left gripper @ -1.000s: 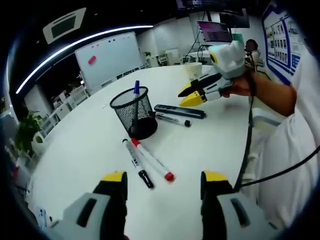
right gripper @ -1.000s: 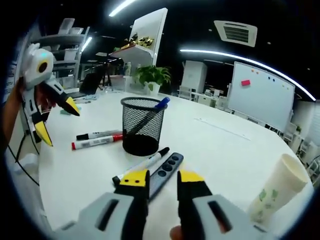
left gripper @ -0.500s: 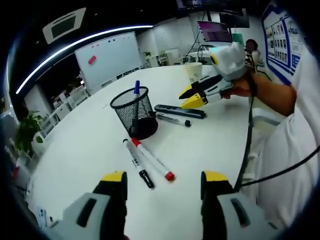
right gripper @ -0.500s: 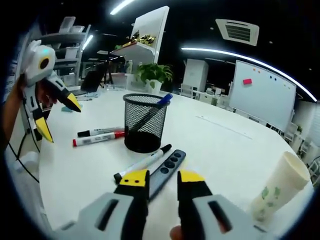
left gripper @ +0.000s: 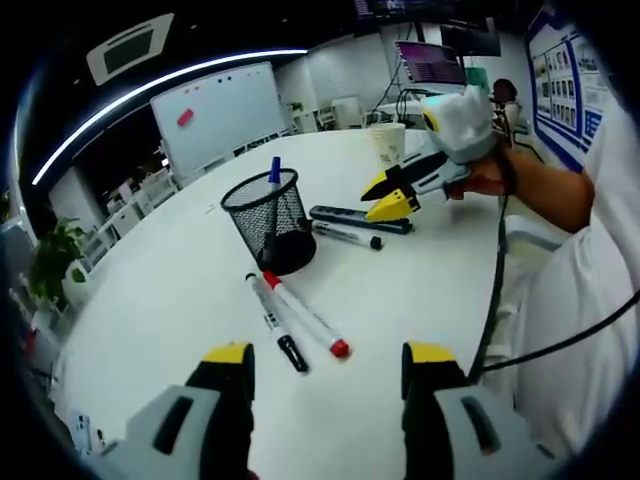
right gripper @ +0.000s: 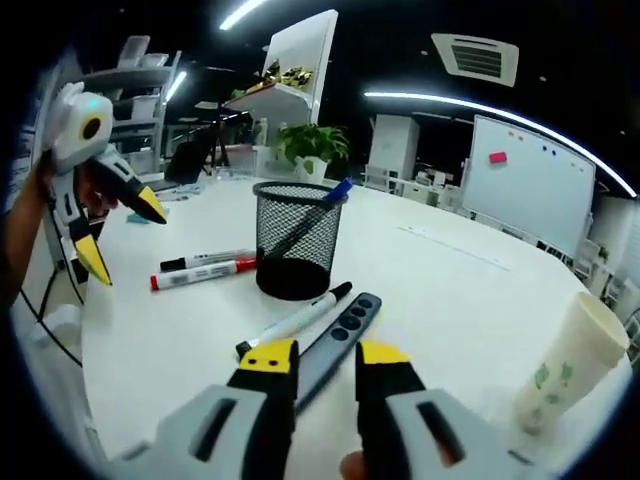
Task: Place the scattered laser pointers and whiteboard markers into the pen holder and stack the scattered paper cups together
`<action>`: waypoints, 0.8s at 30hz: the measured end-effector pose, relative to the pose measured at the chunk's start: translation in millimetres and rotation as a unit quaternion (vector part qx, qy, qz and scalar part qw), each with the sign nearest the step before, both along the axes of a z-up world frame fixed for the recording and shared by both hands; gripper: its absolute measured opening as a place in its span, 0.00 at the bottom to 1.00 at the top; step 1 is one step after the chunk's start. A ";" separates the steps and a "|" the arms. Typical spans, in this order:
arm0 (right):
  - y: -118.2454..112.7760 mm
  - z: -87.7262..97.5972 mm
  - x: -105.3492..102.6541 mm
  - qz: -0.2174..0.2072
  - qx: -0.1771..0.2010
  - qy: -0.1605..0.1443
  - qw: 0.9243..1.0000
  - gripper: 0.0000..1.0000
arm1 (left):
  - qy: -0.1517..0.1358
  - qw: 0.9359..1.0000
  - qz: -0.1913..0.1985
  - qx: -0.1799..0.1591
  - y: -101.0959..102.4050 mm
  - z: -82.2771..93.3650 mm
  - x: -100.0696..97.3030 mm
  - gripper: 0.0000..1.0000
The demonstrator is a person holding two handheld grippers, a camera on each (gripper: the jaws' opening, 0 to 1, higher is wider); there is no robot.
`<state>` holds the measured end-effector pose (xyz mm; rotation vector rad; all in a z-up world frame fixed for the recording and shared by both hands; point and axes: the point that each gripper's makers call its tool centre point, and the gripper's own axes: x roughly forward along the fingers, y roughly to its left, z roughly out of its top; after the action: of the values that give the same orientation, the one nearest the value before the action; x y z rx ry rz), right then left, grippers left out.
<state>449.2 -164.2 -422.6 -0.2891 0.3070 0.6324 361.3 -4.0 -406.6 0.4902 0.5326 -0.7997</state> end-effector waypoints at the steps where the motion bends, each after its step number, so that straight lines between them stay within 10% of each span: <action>1: 0.0 -0.6 -0.2 0.000 0.000 0.001 1.000 0.23 | 0.000 1.000 0.000 0.000 -0.1 0.2 -0.2 0.60; 24: 2.4 -4.1 -8.2 0.001 0.004 0.003 1.000 0.23 | 0.001 1.000 0.001 -0.005 -0.9 0.6 0.6 0.60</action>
<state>440.9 -161.8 -426.7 -0.2799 0.3106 0.6374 361.9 -4.8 -406.0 0.4797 0.5299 -0.8014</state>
